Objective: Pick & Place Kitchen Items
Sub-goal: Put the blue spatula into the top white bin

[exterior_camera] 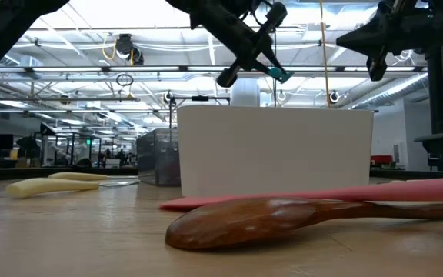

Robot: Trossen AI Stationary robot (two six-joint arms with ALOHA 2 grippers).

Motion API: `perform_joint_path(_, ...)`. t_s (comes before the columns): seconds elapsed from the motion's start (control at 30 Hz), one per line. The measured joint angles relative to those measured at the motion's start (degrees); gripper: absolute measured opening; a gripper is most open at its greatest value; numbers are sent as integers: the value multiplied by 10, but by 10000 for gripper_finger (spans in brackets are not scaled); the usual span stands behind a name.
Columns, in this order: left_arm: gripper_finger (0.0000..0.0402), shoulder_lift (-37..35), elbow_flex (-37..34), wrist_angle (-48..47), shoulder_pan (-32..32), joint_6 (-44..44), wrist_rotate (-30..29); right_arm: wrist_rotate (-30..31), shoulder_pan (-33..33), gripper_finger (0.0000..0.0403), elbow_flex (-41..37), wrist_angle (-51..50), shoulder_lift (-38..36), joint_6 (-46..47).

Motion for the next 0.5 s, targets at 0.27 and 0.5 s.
perform_joint_path(0.27,17,9,0,27,-1,-1,15,15,0,0,0,0,18,37)
perform_joint_path(0.5,17,8,0,67,-3,16,14,14,0,0,0,17,56,51)
